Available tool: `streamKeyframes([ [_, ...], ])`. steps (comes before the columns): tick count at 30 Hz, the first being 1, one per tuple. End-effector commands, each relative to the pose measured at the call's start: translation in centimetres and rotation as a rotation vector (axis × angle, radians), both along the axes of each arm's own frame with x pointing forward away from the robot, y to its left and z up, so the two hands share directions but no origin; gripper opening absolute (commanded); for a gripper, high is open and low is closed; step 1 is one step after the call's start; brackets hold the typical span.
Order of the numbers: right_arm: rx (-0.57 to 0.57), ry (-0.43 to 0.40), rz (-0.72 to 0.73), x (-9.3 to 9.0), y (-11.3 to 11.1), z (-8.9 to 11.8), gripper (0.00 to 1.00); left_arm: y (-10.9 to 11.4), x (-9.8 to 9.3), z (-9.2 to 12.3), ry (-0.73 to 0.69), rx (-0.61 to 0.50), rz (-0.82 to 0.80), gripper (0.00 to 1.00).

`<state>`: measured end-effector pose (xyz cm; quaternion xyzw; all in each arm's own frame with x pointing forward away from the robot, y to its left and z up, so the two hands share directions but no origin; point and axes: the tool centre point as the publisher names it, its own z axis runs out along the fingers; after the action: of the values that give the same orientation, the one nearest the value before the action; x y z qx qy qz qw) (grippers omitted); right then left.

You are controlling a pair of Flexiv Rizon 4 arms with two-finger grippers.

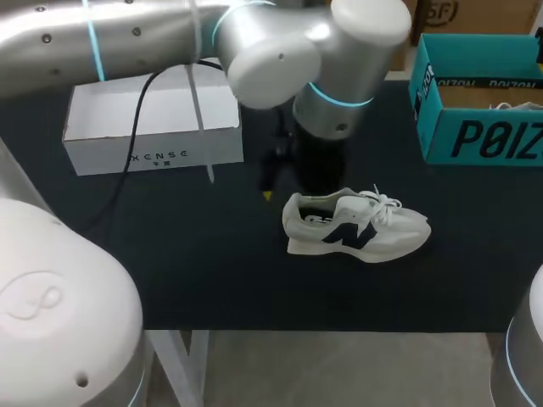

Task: Take the shoe out of the shoebox, open the shoe tongue, remove and reinsert the insole, then place the shoe into the shoebox

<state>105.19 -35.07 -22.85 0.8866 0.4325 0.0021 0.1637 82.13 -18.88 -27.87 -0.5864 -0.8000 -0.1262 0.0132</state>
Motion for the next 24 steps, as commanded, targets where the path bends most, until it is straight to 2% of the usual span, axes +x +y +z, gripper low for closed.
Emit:
streamKeyframes([
  [1, 0.0, 0.0, -0.001, 0.0, 0.0, 0.0, 1.0, 5.4, -3.0, 0.9, -0.122, -0.397, 0.046, 1.0],
  [3, 0.0, 0.0, -0.001, 0.0, 0.0, 0.0, 1.0, 5.9, -4.1, 0.5, -0.129, -0.419, 0.07, 1.0],
  [4, 0.0, 0.0, -0.001, 0.0, 0.0, 0.0, 1.0, 6.2, -4.6, 0.2, -0.157, -0.495, 0.079, 1.0],
  [6, 0.0, 0.0, -0.001, 0.0, 0.0, 0.0, 1.0, 6.8, -5.4, -0.2, -0.165, -0.494, 0.104, 1.0],
  [8, 0.0, 0.0, -0.001, 0.0, 0.0, 0.0, 1.0, 7.5, -6.3, -0.4, -0.21, -0.567, 0.129, 1.0],
  [15, 0.0, 0.0, -0.001, 0.0, 0.0, 0.0, 1.0, 9.0, -8.3, -1.5, -0.261, -0.733, 0.151, 1.0],
  [17, 0.0, 0.0, -0.001, 0.0, 0.0, 0.0, 1.0, 9.1, -8.4, -1.8, -0.261, -0.805, 0.041, 1.0],
  [18, 0.0, 0.0, -0.001, 0.0, 0.0, 0.0, 1.0, 8.6, -8.2, -1.6, -0.229, -0.739, -0.025, 1.0],
  [24, 0.0, 0.0, -0.001, 0.0, 0.0, 0.0, 1.0, 8.6, -8.2, -1.6, -0.229, -0.739, -0.025, 1.0],
])
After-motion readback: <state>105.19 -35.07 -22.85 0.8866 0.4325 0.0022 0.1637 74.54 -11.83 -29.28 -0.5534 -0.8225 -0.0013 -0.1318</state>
